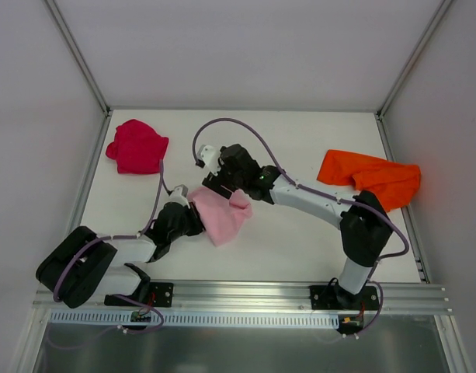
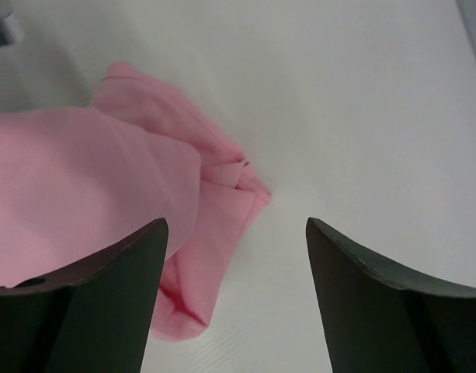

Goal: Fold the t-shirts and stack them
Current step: Fold the long partially folded tshirt into a neat square

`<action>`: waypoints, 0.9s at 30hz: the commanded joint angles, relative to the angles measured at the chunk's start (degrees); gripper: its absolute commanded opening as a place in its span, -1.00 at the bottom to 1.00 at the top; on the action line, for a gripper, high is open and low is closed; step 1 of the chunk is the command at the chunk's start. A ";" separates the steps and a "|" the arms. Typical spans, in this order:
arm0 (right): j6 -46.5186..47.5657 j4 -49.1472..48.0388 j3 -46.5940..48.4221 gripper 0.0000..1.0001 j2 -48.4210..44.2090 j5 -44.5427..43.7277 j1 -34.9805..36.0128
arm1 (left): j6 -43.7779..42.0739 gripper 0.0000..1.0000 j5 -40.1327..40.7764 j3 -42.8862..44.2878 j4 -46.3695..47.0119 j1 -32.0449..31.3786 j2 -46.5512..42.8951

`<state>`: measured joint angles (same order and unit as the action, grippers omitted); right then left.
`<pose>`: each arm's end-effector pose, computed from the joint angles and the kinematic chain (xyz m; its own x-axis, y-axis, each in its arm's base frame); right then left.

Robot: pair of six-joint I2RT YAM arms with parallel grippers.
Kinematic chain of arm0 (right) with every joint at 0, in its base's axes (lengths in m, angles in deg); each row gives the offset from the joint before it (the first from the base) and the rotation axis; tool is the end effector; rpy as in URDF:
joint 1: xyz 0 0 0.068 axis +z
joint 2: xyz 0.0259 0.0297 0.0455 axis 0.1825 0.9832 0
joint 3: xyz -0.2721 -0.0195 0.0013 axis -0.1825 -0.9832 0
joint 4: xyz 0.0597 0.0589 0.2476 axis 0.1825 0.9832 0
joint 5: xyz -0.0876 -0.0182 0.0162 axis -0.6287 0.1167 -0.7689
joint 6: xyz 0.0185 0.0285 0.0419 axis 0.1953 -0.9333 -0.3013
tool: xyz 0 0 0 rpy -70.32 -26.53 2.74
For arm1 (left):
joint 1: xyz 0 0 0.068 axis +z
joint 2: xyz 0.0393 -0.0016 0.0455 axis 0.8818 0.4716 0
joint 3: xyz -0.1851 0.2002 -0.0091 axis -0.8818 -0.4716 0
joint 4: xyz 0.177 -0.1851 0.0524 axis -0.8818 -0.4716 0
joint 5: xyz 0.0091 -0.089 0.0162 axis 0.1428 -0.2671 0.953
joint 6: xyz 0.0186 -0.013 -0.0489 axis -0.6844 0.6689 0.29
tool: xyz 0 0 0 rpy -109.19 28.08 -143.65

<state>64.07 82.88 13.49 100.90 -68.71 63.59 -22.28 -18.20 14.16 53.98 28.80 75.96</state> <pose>0.2530 0.3296 0.2810 0.2171 -0.7346 -0.6429 -0.7609 0.2851 -0.5828 0.1745 -0.1147 0.1275 -0.6499 -0.3979 -0.6476 0.1618 0.7601 -0.6294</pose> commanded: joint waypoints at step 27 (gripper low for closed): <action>-11.28 0.19 -22.09 0.12 -22.61 2.79 9.15 | 3.71 0.84 26.07 19.23 -32.43 4.67 -3.22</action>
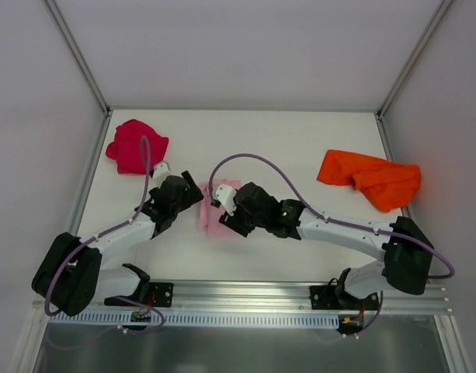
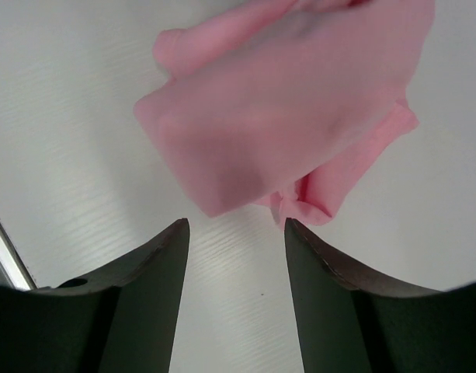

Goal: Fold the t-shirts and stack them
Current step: Fold the long partially folded tshirt into a neat square, then put the neatly folded tshirt into the corner of the board with the left arm

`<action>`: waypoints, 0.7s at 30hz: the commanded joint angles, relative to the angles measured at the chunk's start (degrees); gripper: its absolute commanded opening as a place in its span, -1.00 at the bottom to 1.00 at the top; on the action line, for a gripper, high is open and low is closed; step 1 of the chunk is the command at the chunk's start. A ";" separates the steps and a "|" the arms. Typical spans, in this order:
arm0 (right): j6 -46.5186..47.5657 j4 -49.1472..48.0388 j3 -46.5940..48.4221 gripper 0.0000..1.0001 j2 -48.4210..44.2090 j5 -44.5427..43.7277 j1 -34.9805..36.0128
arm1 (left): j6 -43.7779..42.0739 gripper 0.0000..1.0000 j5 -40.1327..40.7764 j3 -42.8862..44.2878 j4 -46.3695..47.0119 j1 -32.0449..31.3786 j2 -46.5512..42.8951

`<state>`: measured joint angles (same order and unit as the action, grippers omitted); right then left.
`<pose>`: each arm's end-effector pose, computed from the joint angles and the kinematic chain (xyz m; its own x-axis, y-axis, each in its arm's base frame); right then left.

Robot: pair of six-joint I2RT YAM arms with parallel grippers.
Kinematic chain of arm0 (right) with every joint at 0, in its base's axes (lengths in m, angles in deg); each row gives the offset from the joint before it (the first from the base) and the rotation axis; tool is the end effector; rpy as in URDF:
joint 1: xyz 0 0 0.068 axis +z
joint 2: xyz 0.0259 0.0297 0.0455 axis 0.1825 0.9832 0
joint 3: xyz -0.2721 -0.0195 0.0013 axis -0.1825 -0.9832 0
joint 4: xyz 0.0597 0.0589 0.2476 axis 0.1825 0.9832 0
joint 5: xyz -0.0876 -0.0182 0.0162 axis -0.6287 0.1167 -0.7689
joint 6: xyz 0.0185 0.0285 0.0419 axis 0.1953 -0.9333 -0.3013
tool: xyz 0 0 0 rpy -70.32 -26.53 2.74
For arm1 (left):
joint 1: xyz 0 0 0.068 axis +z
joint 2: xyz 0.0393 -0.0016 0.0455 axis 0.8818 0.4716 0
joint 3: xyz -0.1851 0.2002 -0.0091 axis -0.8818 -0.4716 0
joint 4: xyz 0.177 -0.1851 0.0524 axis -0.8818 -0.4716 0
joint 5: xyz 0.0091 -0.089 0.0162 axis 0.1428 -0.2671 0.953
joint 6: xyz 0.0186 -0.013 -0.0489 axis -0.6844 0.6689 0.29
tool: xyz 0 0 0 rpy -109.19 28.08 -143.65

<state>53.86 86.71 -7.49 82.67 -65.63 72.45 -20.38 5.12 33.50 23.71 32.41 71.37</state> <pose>0.1540 0.2840 0.2615 0.1548 -0.7071 -0.6900 -0.8873 0.2076 -0.4119 0.2198 -0.1089 0.1942 -0.4508 -0.5042 -0.7366 -0.1996 0.8613 -0.4673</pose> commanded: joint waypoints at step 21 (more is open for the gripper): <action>-2.56 -11.37 -3.48 0.18 -0.08 -3.11 -0.93 | 0.06 0.81 7.60 -6.97 -5.95 -1.57 -26.94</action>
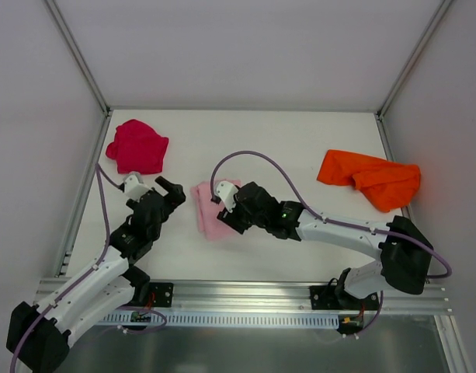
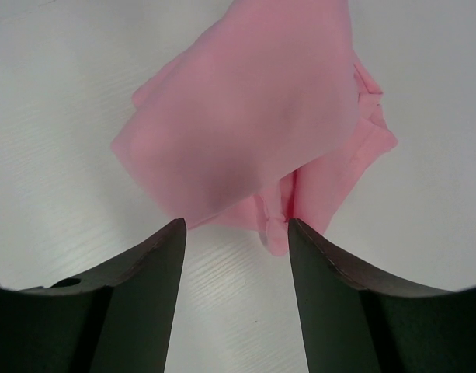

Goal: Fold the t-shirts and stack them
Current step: Put the neatly folded tshirt into the corner of the board with the left arm

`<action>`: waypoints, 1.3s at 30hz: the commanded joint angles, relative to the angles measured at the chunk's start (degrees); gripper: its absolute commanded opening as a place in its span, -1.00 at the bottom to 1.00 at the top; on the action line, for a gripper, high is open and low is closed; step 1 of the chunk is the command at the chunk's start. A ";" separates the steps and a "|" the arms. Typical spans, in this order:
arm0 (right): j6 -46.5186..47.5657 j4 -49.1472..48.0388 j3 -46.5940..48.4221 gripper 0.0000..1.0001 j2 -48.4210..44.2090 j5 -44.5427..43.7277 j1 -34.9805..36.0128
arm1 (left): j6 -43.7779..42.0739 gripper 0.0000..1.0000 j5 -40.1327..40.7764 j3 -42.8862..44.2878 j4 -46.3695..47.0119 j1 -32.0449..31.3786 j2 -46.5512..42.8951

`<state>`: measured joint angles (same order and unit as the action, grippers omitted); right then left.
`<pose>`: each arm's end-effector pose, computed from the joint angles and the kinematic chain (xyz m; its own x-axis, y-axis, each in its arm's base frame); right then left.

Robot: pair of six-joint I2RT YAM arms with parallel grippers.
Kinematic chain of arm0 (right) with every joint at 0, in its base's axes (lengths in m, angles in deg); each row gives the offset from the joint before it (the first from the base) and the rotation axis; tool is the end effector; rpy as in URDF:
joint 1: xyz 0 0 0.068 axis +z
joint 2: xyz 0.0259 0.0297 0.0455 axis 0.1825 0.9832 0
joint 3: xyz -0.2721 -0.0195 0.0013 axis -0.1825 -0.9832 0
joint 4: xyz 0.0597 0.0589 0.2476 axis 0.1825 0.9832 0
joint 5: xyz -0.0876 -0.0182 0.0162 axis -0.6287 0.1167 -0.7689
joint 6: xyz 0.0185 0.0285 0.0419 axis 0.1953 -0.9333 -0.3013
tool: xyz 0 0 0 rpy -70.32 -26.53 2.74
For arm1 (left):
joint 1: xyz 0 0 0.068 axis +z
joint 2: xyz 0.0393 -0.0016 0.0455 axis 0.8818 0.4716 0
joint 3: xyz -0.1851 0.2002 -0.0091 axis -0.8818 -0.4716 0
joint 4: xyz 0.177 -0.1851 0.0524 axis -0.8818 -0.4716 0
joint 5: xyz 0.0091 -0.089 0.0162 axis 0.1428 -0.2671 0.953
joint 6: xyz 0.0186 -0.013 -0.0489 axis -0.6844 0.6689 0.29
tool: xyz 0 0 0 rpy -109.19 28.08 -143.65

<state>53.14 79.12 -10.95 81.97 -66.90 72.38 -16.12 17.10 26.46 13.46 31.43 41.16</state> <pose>0.1548 0.2828 0.2569 0.1666 -0.6585 -0.7340 -0.8633 0.2622 -0.4312 0.1525 -0.0666 0.2349 -0.1549 -0.6431 -0.7499 -0.2343 0.7614 -0.6045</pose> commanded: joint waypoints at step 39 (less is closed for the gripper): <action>-12.83 -8.89 -6.44 0.19 -0.96 -13.00 -9.66 | -19.85 -1.00 -34.64 -2.04 31.66 -6.13 15.48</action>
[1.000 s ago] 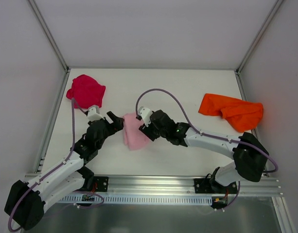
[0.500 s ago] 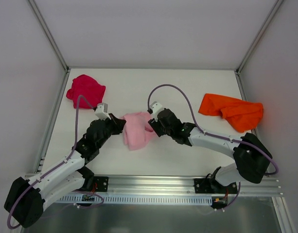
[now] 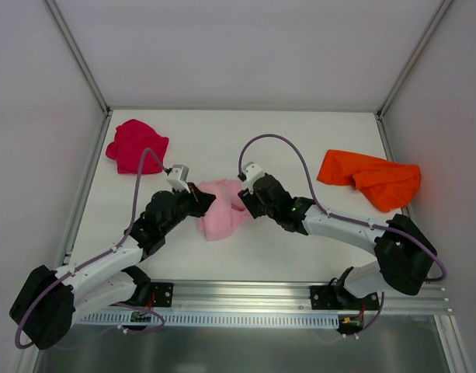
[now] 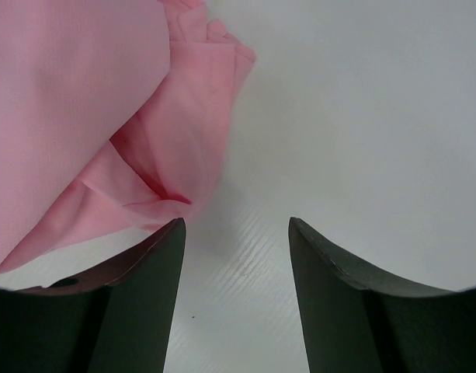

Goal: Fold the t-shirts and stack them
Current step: Put the neatly folded tshirt into the corner of the board with the left arm

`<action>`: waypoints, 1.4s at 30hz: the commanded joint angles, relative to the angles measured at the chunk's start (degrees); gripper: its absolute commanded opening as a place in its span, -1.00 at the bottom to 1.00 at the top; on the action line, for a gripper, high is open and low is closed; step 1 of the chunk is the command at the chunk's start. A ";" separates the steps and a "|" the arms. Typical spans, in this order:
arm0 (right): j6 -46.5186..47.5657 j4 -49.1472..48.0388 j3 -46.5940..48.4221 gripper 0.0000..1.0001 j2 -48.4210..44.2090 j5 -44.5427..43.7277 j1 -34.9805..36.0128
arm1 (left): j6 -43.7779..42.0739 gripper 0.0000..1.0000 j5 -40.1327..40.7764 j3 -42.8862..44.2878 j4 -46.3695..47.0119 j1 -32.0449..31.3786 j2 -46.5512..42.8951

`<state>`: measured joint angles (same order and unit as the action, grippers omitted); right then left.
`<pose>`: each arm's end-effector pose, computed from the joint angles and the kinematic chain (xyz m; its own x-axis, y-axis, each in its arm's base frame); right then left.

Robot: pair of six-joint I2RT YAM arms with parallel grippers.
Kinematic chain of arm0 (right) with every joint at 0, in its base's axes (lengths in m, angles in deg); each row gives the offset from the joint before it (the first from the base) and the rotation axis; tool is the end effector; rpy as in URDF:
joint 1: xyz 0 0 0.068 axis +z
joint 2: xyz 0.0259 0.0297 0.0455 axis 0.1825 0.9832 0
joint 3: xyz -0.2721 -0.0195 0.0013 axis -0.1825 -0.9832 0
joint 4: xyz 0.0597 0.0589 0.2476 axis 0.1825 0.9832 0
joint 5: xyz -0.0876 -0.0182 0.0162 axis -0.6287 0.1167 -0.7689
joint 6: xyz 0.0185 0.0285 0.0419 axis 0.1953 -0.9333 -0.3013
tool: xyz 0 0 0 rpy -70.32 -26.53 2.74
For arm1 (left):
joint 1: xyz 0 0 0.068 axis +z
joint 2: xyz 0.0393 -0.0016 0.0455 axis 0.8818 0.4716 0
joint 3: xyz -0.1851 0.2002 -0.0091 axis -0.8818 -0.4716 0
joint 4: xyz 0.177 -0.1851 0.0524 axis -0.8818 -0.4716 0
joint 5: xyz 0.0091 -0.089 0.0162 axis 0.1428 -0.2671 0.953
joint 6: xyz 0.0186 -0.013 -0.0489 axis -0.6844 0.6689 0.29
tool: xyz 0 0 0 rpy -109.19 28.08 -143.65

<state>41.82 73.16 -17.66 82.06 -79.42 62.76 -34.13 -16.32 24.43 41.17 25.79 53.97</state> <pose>0.1994 0.2399 0.2278 -0.1522 -0.6262 -0.7647 -0.6664 0.6364 -0.3885 0.1673 -0.1216 0.2340 -0.3777 -0.3738 -0.8471 0.4519 0.7241 -0.5210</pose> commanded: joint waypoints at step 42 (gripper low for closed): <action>1.47 1.30 12.38 -0.98 14.85 38.01 -0.74 | 14.24 -1.00 23.74 6.05 -7.74 -0.57 25.45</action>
<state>41.60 75.65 -10.14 93.95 -48.37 63.18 -19.86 6.35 31.90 33.15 25.46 81.66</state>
